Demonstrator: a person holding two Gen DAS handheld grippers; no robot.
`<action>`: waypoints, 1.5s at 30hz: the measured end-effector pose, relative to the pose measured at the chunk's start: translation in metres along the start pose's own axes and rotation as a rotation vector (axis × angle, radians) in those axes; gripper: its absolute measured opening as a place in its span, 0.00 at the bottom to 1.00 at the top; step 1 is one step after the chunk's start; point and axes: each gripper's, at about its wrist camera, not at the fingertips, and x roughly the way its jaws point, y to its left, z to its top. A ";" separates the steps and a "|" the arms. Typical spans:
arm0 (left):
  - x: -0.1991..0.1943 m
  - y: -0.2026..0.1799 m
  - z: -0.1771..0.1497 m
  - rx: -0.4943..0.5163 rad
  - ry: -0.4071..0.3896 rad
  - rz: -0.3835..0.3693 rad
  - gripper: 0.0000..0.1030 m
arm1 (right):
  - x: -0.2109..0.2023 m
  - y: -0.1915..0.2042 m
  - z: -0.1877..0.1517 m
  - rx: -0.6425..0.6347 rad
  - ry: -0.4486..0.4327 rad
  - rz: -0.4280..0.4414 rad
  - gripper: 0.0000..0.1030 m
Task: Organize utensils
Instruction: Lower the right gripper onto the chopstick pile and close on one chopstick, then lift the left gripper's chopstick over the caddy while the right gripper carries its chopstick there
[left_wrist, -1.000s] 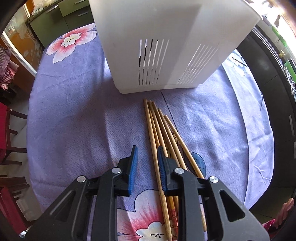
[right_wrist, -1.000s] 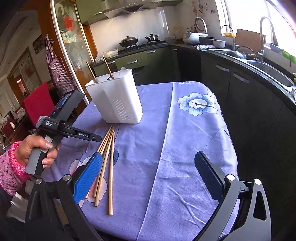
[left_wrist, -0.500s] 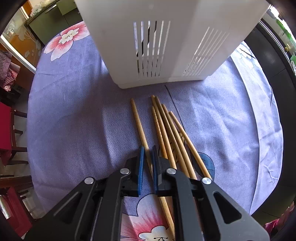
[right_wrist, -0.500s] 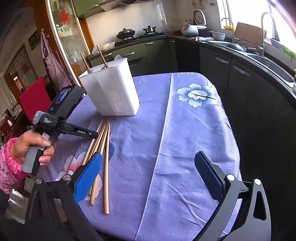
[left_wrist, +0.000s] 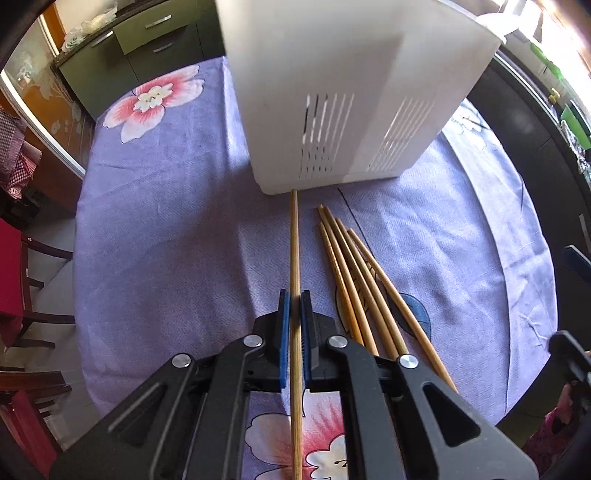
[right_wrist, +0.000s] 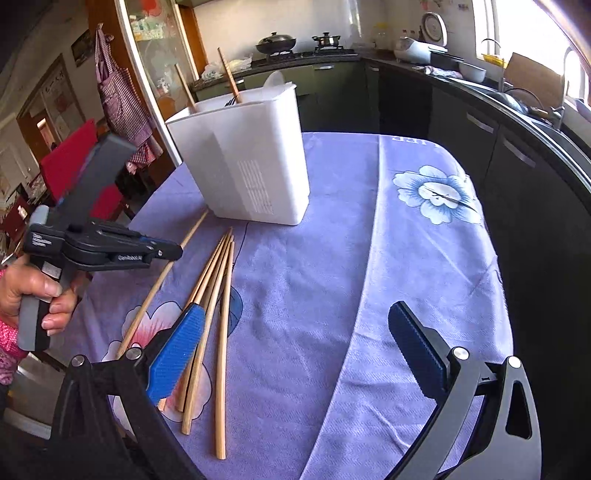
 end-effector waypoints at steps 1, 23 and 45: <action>-0.008 0.002 -0.002 0.002 -0.023 -0.012 0.05 | 0.009 0.006 0.004 -0.024 0.015 -0.003 0.89; -0.042 0.038 -0.023 -0.037 -0.091 -0.080 0.06 | 0.135 0.076 0.045 -0.158 0.375 0.017 0.20; -0.065 0.039 -0.024 -0.030 -0.130 -0.093 0.06 | 0.085 0.063 0.054 -0.096 0.229 0.041 0.07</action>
